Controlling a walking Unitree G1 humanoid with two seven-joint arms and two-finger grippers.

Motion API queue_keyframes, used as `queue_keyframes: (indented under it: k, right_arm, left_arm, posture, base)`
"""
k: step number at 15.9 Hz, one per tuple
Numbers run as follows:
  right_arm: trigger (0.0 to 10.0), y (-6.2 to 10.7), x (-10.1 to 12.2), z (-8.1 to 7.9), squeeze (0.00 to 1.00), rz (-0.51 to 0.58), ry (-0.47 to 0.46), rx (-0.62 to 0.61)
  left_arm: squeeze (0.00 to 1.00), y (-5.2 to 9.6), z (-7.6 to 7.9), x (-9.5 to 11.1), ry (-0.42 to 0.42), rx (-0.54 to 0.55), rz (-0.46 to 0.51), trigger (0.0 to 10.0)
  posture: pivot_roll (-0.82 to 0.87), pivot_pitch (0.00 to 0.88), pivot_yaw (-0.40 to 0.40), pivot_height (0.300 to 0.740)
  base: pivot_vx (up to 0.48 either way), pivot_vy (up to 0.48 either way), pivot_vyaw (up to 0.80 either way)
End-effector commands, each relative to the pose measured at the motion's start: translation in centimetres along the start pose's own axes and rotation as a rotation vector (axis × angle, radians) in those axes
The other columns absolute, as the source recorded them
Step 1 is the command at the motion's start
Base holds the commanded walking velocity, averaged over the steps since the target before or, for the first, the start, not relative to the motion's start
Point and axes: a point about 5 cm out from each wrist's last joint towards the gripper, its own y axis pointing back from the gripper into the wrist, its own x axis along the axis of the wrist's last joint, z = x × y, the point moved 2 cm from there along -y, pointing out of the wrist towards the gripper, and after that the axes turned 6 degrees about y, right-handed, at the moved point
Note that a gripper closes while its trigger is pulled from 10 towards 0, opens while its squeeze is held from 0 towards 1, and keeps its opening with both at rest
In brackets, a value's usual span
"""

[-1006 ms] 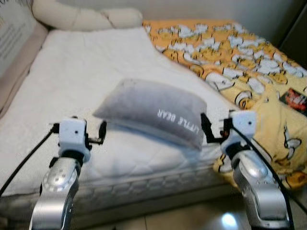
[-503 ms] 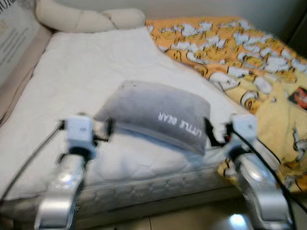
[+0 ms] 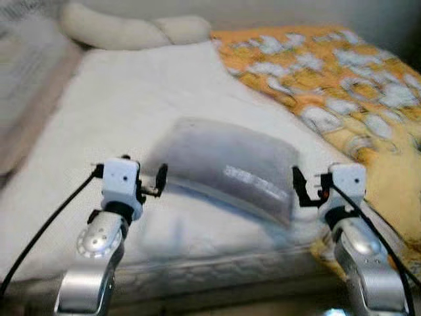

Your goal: Clean up the room

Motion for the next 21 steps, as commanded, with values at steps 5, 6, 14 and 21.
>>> queue_keyframes:
  k: [5, 6, 14, 21]
  right_arm:
    - [10.0, -0.2, 0.8, 0.0, 0.0, 0.031, -0.054, -0.027]
    - [10.0, -0.2, 0.8, 0.1, 0.0, 0.031, -0.053, -0.029]
    - [10.0, -1.1, -1.0, 7.0, 0.0, -0.105, 0.047, -0.26]
    - [10.0, -0.5, -4.7, 10.0, 0.0, -0.365, 0.215, -0.238]
  left_arm:
    - [0.0, 0.1, -0.4, -0.3, -0.009, 0.013, -0.017, 10.0]
    - [0.0, 0.1, -0.3, -0.3, -0.009, 0.01, -0.018, 10.0]
    - [0.0, -1.1, 3.3, -2.2, -0.045, -0.384, -0.199, 10.0]
    - [0.0, -5.1, 8.2, -4.0, -0.048, -0.639, -0.391, 10.0]
  posture:
    - [-0.12, 0.044, 0.012, 0.74]
    - [-0.12, 0.044, 0.012, 0.74]
    - [-0.13, 0.046, 0.009, 0.74]
    - [-0.15, 0.036, 0.011, 0.74]
  base:
    - [0.291, 0.0, 0.32]
    - [0.289, 0.0, 0.0]
    - [0.073, 0.0, 0.0]
    - [0.0, 0.0, 0.0]
